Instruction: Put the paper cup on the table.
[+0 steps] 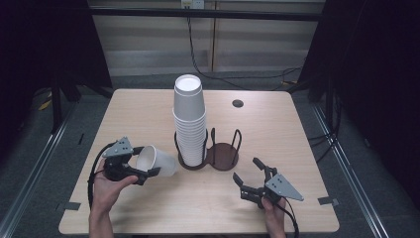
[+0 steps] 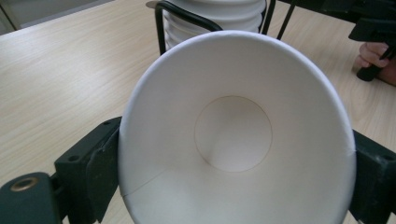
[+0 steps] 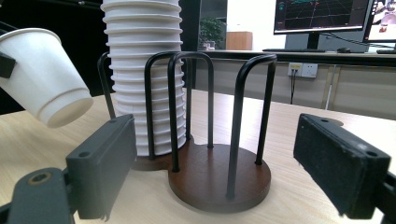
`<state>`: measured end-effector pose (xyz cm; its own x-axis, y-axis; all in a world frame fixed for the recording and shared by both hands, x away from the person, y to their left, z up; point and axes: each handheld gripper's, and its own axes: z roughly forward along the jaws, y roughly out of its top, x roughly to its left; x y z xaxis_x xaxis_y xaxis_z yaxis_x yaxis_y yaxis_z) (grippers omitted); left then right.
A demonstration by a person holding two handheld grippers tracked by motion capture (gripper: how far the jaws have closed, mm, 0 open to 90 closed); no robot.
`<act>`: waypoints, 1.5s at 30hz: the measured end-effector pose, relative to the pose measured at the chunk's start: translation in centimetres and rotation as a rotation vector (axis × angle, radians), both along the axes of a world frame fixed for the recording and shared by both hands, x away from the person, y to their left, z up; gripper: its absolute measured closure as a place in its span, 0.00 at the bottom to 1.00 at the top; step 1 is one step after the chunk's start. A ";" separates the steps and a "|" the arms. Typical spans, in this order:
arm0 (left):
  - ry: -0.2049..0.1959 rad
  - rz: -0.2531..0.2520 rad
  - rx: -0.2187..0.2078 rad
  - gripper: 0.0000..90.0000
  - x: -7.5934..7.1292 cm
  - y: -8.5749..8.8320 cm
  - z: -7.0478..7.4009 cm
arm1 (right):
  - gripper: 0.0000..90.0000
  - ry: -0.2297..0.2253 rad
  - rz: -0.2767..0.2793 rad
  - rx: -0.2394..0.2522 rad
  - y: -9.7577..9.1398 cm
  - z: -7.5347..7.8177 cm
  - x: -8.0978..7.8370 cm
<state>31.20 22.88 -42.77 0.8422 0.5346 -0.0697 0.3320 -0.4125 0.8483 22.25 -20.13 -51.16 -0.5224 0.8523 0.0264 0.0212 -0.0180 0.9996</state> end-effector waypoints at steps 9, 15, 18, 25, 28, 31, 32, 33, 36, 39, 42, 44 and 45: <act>0.017 0.056 0.061 0.10 1.4 1.4 0.7 | 0.15 0.000 0.000 0.000 0.0 0.0 0.0; 0.044 0.097 0.163 0.10 2.3 1.5 1.1 | 0.15 -0.001 0.002 0.000 0.0 0.0 0.0; 0.042 0.081 0.189 0.10 2.5 1.5 1.4 | 0.15 -0.002 0.007 0.001 0.0 0.0 0.0; 0.069 0.124 0.253 0.10 3.9 0.7 2.0 | 0.15 -0.001 0.013 0.002 0.0 0.0 0.0; 0.087 0.123 0.301 0.10 4.7 0.2 2.2 | 0.15 -0.002 0.013 0.002 0.0 0.0 0.0; 0.102 0.128 0.345 0.10 5.3 -0.1 2.3 | 0.15 -0.001 0.013 0.002 0.0 0.0 0.0; 0.114 0.122 0.356 0.10 5.6 -0.3 2.3 | 0.15 -0.001 0.013 0.002 0.0 0.0 0.0; 0.124 0.114 0.366 0.10 5.8 -0.3 2.3 | 0.15 -0.002 0.013 0.002 0.0 0.0 0.0; 0.147 0.118 0.417 0.09 6.4 -0.7 2.2 | 0.15 -0.003 0.016 0.002 0.0 0.0 0.0; 0.161 0.128 0.478 0.09 6.7 -1.0 2.4 | 0.15 -0.006 0.016 0.001 0.0 0.0 0.0; 0.174 0.126 0.502 0.09 7.0 -1.1 2.8 | 0.15 -0.006 0.017 0.002 0.0 0.0 0.0; 0.176 0.123 0.509 0.09 7.1 -1.2 2.8 | 0.15 -0.007 0.017 0.001 0.0 0.0 0.0; 0.188 0.122 0.512 0.09 7.1 -1.2 2.8 | 0.15 -0.007 0.017 0.001 0.0 0.0 0.0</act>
<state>38.31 21.63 -39.99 0.7704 0.6324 0.0811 0.5295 -0.7055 0.4710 22.24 -20.16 -51.17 -0.5374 0.8430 0.0240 0.0145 -0.0192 0.9997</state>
